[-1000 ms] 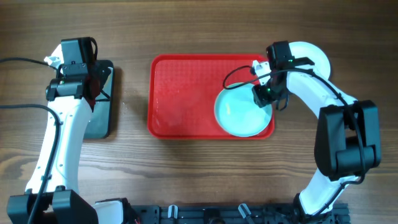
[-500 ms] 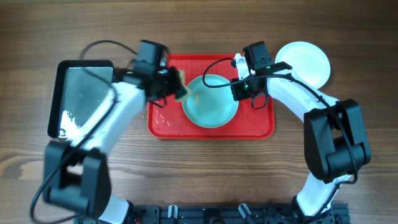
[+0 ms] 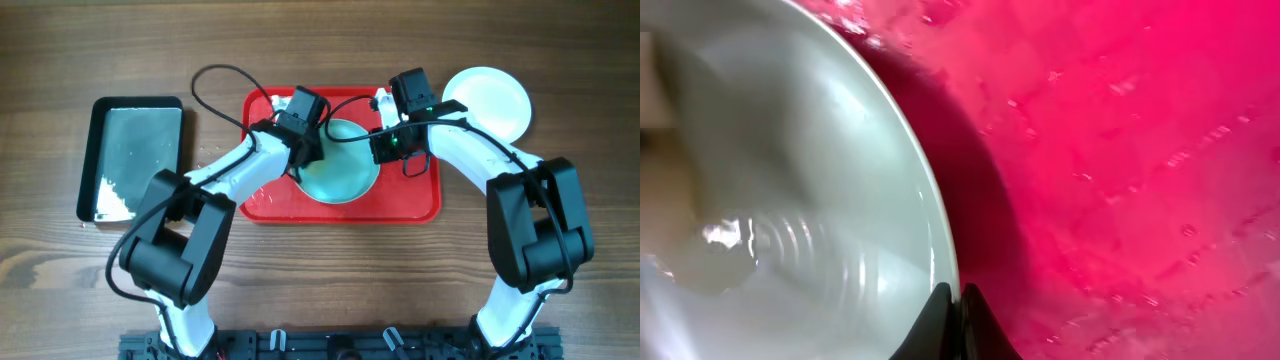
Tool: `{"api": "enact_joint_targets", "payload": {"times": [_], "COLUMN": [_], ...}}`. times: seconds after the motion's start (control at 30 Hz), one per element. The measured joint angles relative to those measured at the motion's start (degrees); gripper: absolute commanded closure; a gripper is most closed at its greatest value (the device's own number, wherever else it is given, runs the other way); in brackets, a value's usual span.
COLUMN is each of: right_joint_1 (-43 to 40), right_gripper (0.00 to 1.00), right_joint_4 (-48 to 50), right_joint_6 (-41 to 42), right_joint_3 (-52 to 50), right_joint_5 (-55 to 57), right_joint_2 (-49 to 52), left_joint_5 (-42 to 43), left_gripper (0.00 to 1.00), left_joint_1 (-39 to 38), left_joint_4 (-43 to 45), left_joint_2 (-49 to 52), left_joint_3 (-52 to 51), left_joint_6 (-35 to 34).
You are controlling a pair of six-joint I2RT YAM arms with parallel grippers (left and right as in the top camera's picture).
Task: Clean dirty plates on tray and stack at the side
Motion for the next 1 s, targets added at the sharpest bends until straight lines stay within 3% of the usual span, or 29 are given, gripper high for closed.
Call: {"api": "enact_joint_targets", "payload": {"times": [0.1,0.17,0.33,0.5,0.67,0.77,0.87,1.0], "right_joint_1": [1.0,0.6,-0.2,-0.2,0.3,0.5,-0.1,-0.1], "right_gripper": [0.96,0.96,0.96,0.96,0.95,0.96,0.96,0.96], "right_joint_4": [0.2,-0.7,-1.0,-1.1,-0.3,-0.8,-1.1,-0.7], "right_joint_6": [0.7,0.6,0.6,0.6,0.4,-0.9,-1.7,-1.8], "right_joint_3": [0.0,0.0,0.0,0.0,0.0,0.3,1.9,2.8], "right_joint_5": [-1.6,-0.7,0.4,0.4,-0.8,-0.4,0.4,0.7], "right_joint_2": [0.0,0.0,0.0,0.0,0.0,0.0,0.0,0.0], "left_joint_5": [-10.3,-9.6,11.7,16.8,-1.6,-10.8,-14.7,-11.4], "left_gripper": [0.96,0.96,0.96,0.96,0.96,0.96,0.96,0.96], "left_joint_1": [-0.7,-0.1,1.0,0.6,-0.1,1.0,10.1,26.1], "left_joint_4": [-0.4,0.9,7.0,3.6,-0.7,-3.1,-2.6,-4.5], "left_joint_2": [-1.7,-4.5,-6.3,-1.2,-1.6,-7.1,-20.3,-19.7], "left_joint_3": [-0.4,-0.9,-1.0,-1.0,-0.9,-1.2,-1.2,-1.1], "left_joint_6": [0.4,0.4,0.4,0.7,1.8,1.9,1.4,0.8]}}
